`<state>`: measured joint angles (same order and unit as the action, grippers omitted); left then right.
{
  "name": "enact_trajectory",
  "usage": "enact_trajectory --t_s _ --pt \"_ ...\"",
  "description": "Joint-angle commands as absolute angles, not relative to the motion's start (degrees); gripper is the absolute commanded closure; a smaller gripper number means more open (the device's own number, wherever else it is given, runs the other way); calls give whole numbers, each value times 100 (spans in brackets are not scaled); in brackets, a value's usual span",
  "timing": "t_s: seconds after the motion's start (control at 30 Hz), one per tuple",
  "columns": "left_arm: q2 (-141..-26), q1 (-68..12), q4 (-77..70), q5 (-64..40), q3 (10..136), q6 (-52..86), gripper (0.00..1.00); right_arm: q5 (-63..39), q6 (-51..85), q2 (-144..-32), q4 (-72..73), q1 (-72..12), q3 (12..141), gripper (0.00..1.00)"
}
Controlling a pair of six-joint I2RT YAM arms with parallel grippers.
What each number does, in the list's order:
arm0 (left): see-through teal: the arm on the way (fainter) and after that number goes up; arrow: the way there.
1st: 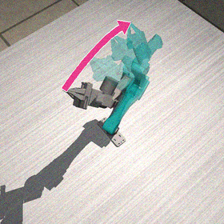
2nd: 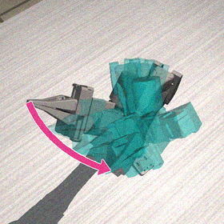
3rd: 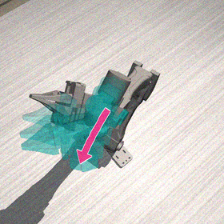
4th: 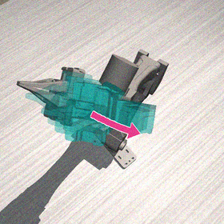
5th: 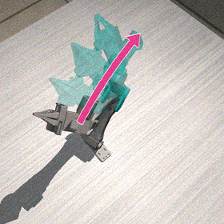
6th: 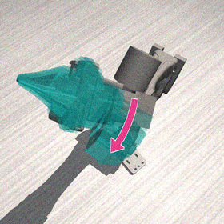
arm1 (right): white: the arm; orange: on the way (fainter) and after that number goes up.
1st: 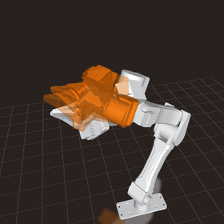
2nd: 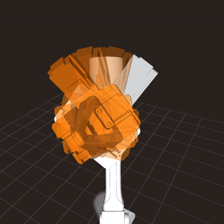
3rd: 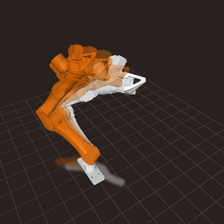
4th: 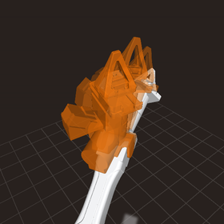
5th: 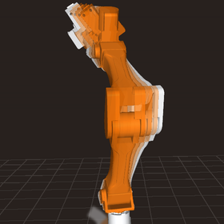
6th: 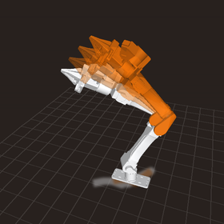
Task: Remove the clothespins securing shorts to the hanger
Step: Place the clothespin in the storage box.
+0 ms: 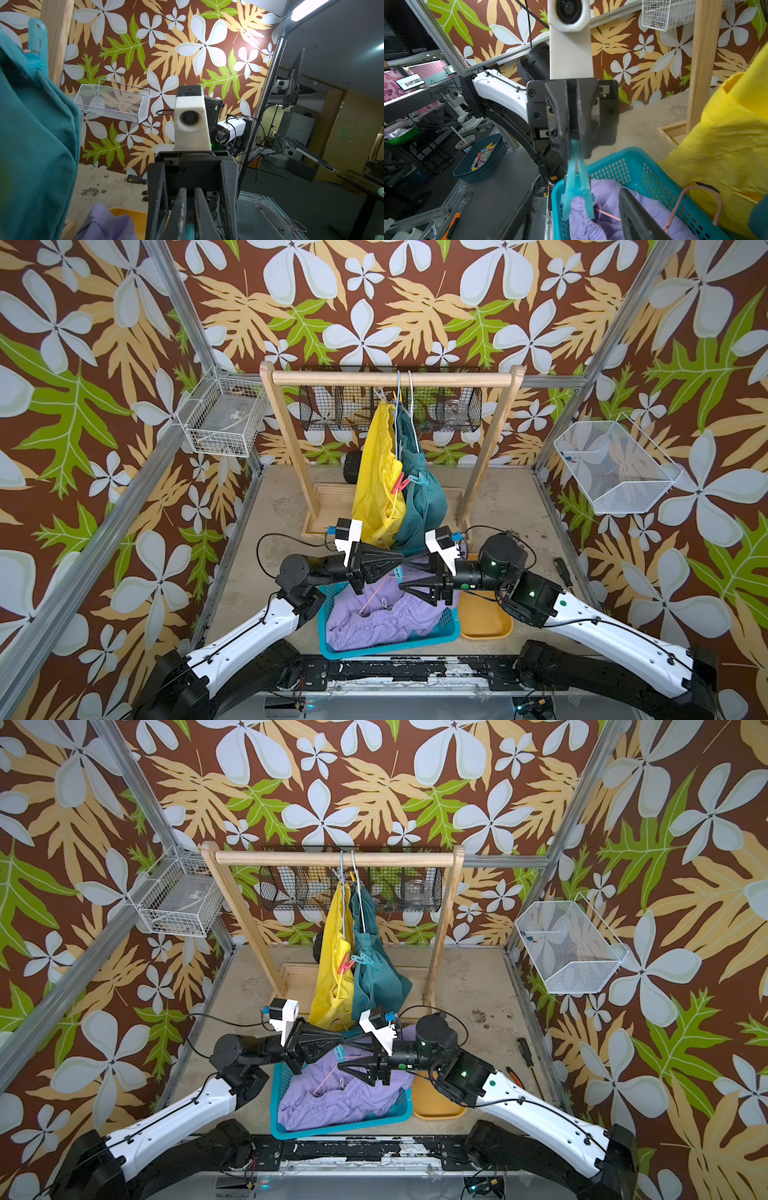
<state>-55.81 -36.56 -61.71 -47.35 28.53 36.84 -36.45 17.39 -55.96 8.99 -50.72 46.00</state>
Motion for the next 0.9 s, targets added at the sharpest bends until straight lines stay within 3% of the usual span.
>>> enact_trajectory --t_s 0.0,0.2,0.47,0.6,0.77,0.87 --pt "-5600 -3691 -6407 -4704 2865 3665 100 -3648 1771 -5690 1208 -5080 4675 35" --pt "-5558 -3688 -6396 -4710 2848 3654 100 -3736 1892 -5926 1499 -5081 4779 38" --pt "-5424 -3692 -6145 -4456 2808 3471 97 -3845 2039 -6053 1730 -5085 4743 59" --pt "-5454 -3699 -6130 -4495 2808 3471 75 -3687 2070 -5965 1815 -5081 4677 73" --pt "-5451 -3696 -6091 -4462 2813 3494 22 -3419 2074 -5871 1860 -5080 4582 84" --pt "-5397 -3692 -6114 -4362 2813 3498 11 -3300 2083 -5907 1796 -5080 4579 88"
